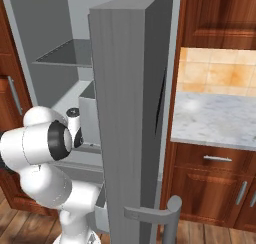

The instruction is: Fully open the fridge drawer.

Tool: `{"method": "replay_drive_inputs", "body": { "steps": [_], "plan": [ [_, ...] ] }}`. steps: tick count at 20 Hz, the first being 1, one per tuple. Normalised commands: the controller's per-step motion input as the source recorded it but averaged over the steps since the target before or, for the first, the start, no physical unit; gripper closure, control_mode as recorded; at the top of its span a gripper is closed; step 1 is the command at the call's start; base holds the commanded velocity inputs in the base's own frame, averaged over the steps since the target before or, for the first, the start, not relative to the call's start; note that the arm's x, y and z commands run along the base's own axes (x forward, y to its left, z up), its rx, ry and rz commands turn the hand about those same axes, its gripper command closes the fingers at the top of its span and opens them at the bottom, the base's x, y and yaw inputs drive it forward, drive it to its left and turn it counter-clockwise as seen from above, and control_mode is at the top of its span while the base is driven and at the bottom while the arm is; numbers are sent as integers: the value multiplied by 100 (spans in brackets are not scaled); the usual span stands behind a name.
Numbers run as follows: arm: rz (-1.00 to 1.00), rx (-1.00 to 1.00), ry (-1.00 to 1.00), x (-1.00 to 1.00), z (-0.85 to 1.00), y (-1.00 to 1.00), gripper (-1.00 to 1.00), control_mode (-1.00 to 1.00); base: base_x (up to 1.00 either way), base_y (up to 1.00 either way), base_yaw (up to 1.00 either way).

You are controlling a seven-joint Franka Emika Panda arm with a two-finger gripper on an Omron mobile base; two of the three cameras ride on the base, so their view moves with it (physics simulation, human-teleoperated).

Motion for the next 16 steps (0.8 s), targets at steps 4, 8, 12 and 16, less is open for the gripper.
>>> {"method": "replay_drive_inputs", "body": {
  "steps": [4, 8, 12, 16],
  "plan": [
    [0, 0, 0, -8, -29, 0, -100, -100, 0, 0, 0],
    [0, 0, 2, -43, -29, 0, -100, -100, 0, 0, 0],
    [0, 0, 2, -50, -30, 0, -100, -100, 0, 0, 0],
    [0, 0, 3, -68, -27, -1, -100, -100, 0, 0, 0]
  ]
}}
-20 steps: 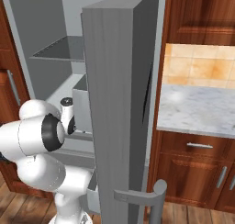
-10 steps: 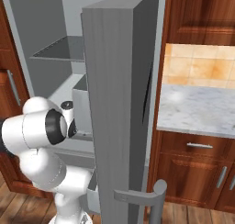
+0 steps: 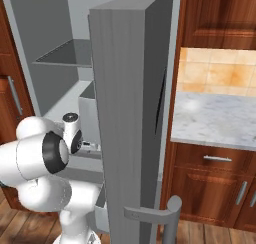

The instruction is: Fully open the fridge drawer.

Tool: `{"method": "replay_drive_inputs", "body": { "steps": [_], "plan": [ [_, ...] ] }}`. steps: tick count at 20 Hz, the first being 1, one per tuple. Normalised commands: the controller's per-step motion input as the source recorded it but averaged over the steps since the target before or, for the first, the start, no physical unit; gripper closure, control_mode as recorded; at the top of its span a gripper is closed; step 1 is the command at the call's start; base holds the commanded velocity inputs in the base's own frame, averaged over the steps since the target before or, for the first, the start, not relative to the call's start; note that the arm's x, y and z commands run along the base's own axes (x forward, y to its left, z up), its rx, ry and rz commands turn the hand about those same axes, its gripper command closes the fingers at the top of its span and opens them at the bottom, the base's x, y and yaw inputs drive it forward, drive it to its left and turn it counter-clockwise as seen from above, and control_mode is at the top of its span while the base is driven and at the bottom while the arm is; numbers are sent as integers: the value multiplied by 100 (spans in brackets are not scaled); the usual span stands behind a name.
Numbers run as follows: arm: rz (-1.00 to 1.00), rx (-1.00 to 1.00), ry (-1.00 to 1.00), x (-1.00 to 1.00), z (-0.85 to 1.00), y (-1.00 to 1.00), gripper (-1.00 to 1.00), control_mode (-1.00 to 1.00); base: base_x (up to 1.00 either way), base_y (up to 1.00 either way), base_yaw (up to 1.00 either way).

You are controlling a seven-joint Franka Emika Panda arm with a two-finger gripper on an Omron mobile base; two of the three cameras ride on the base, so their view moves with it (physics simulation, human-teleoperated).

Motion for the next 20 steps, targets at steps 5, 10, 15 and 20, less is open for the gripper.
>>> {"method": "replay_drive_inputs", "body": {
  "steps": [5, 10, 15, 20],
  "plan": [
    [0, 0, 3, -99, -35, -5, -100, -100, 0, 0, 0],
    [0, 0, 4, -100, -41, -6, -100, -100, 0, 0, 0],
    [0, 3, -3, -100, -7, -6, -100, -100, 0, 0, 0],
    [-6, 9, -39, -79, 94, 9, -100, -100, 0, 0, 0]
  ]
}}
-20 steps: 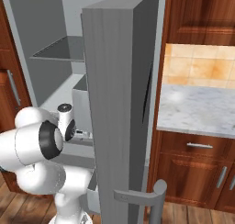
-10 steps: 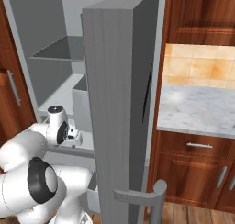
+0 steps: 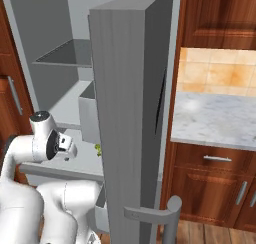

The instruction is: Fully open the fridge drawer.

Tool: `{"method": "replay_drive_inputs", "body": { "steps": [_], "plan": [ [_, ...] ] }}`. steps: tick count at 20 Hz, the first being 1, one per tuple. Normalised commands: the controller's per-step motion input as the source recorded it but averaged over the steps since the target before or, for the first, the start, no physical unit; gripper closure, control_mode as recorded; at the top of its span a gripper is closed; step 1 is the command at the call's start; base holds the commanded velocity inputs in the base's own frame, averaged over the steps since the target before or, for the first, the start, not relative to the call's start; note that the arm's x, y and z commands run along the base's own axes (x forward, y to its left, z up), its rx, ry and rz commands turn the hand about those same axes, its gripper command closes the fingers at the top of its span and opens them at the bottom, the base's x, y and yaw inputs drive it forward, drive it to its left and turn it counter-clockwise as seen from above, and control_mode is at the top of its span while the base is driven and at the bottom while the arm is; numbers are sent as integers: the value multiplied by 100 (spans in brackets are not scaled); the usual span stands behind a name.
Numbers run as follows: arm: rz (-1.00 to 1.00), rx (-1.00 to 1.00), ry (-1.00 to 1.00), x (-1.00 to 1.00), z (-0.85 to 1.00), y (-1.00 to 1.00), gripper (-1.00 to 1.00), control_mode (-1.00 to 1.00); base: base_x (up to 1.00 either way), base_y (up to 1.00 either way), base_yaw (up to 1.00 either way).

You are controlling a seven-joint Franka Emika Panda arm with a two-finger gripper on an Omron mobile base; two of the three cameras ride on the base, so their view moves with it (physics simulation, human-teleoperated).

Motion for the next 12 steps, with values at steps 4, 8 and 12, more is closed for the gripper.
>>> {"method": "replay_drive_inputs", "body": {
  "steps": [4, 8, 12],
  "plan": [
    [-3, 7, -44, -62, 100, 20, -100, -100, 0, 0, 0],
    [-3, 6, -41, -54, 100, 15, -100, -100, 0, 0, 0],
    [0, 4, -40, -38, 83, 11, -100, -100, 0, 0, 0]
  ]
}}
